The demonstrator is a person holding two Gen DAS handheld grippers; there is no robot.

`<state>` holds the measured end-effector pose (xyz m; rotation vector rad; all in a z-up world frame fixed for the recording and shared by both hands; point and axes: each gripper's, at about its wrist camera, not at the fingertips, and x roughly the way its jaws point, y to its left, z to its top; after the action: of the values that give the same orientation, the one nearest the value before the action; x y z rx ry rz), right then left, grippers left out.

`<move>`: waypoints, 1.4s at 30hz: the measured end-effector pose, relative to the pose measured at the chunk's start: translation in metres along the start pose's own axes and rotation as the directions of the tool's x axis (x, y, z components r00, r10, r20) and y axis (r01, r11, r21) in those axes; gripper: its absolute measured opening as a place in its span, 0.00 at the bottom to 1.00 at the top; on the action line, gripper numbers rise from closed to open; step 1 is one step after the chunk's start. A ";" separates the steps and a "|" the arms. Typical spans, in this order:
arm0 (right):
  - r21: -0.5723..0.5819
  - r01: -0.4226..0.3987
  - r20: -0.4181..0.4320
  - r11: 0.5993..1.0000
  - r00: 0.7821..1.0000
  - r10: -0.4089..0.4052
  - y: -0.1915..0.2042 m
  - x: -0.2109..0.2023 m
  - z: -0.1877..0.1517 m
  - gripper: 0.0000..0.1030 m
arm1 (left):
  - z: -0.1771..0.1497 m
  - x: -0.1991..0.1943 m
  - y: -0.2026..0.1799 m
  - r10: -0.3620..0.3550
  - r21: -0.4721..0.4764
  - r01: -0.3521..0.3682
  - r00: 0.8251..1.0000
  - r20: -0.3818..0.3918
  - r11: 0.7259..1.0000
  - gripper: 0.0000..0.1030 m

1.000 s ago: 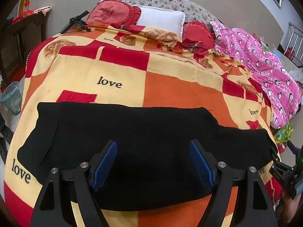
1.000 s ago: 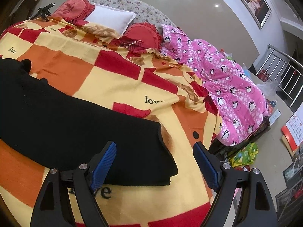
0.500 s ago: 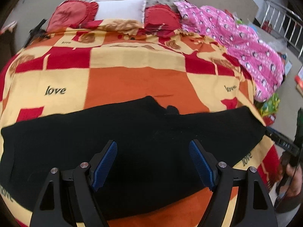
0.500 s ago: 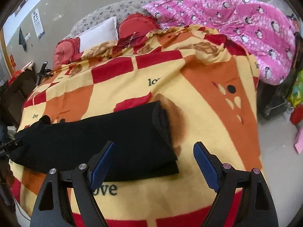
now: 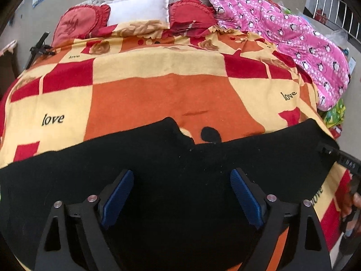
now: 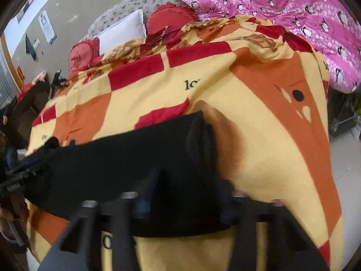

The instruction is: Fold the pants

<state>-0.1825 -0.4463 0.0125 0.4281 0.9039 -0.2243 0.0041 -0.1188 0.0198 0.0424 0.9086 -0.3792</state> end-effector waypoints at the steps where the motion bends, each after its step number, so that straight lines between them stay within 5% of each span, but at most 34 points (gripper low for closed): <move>1: 0.007 -0.010 0.003 1.000 1.000 0.010 -0.001 0.000 0.001 0.20 | 0.000 0.001 -0.002 0.002 0.003 -0.002 1.000 0.000 1.000 0.85; 5: 0.059 -0.094 0.052 0.994 0.994 0.091 -0.005 -0.019 0.007 0.13 | 0.003 -0.008 0.008 -0.049 -0.055 0.049 0.999 0.013 0.997 0.83; 15: -0.077 -0.229 0.117 0.970 0.964 0.237 0.060 -0.064 0.023 0.12 | 0.002 -0.035 0.014 -0.098 -0.080 0.103 0.993 0.060 0.991 0.82; 19: -0.118 -0.269 0.101 0.956 0.954 0.281 0.087 -0.060 0.025 0.12 | 0.003 -0.044 0.027 -0.169 -0.145 0.180 0.982 0.087 0.973 0.82; 21: -0.123 -0.278 0.089 0.953 0.953 0.290 0.094 -0.055 0.025 0.12 | 0.006 -0.046 0.028 -0.249 -0.171 0.262 0.964 0.094 0.950 0.82; 25: -0.133 -0.272 0.081 0.953 0.955 0.284 0.098 -0.052 0.024 0.12 | 0.022 -0.040 0.014 -0.457 -0.214 0.465 0.885 0.088 0.859 0.84; 28: -0.145 -0.258 0.079 0.955 0.959 0.271 0.099 -0.051 0.023 0.12 | 0.039 -0.033 -0.009 -0.525 -0.198 0.527 0.849 0.068 0.826 0.85; 37: -0.187 -0.252 0.064 0.950 0.962 0.267 0.103 -0.046 0.014 0.12 | 0.077 0.003 -0.058 -0.548 -0.143 0.538 0.836 -0.038 0.830 0.85; 38: -0.188 -0.255 0.063 0.949 0.961 0.270 0.104 -0.046 0.014 0.12 | 0.082 0.008 -0.059 -0.541 -0.145 0.530 0.839 -0.048 0.835 0.84; 40: -0.192 -0.257 0.068 0.947 0.959 0.274 0.105 -0.049 0.013 0.12 | 0.091 0.017 -0.059 -0.539 -0.165 0.523 0.840 -0.067 0.836 0.65; 41: -0.195 -0.261 0.067 0.945 0.958 0.279 0.106 -0.050 0.013 0.12 | 0.094 0.019 -0.059 -0.550 -0.171 0.532 0.832 -0.077 0.829 0.41; 42: -0.199 -0.264 0.066 0.944 0.957 0.282 0.108 -0.051 0.013 0.12 | 0.097 0.021 -0.063 -0.559 -0.171 0.540 0.825 -0.089 0.824 0.29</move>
<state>-0.1648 -0.3555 0.0890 0.3591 0.7561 0.0957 0.0682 -0.2029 0.0715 -0.3375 1.0747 -0.8624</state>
